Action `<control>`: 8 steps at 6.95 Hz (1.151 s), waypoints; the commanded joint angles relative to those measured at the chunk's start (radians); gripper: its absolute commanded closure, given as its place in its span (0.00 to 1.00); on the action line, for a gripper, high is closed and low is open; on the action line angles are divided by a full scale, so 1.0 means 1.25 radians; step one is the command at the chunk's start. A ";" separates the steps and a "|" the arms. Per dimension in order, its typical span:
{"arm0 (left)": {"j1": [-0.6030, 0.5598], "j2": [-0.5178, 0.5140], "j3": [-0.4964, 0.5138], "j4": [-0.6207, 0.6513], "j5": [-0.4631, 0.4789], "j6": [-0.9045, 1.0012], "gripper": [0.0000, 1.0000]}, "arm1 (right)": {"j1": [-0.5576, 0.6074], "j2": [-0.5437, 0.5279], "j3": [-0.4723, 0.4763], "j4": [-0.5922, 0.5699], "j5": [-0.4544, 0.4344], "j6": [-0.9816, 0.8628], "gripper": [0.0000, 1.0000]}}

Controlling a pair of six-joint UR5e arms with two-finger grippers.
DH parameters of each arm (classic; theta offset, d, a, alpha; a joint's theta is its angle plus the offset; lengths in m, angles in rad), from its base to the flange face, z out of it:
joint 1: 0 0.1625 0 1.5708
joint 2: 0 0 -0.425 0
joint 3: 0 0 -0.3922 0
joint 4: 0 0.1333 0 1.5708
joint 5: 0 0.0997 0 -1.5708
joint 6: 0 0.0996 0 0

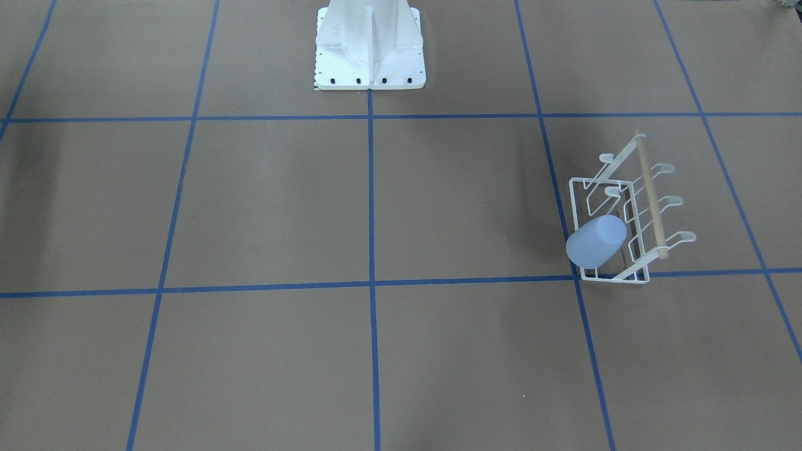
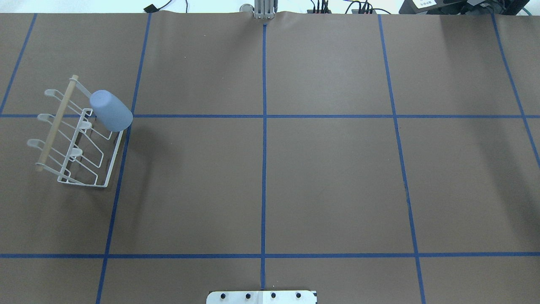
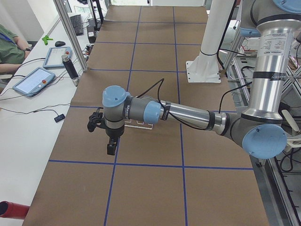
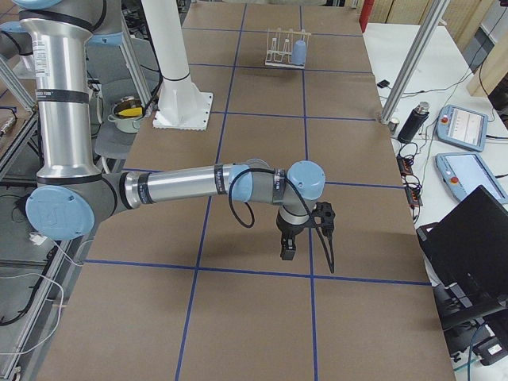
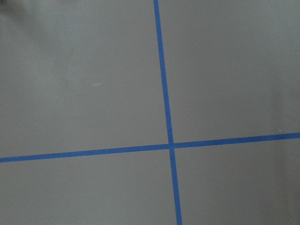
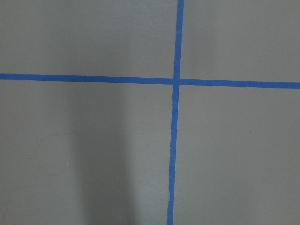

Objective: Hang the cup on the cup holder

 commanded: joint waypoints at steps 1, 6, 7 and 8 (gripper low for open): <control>-0.002 0.082 0.079 -0.201 0.006 0.001 0.02 | 0.015 -0.018 0.013 0.008 0.011 -0.005 0.00; -0.003 0.110 -0.013 -0.088 -0.104 -0.009 0.02 | 0.010 -0.006 -0.011 0.009 -0.032 0.004 0.00; -0.003 0.114 -0.063 -0.019 -0.103 -0.004 0.02 | 0.007 -0.004 -0.011 0.008 -0.034 0.004 0.00; -0.003 0.130 -0.071 -0.009 -0.102 0.000 0.02 | -0.001 -0.003 -0.013 0.008 -0.045 0.004 0.00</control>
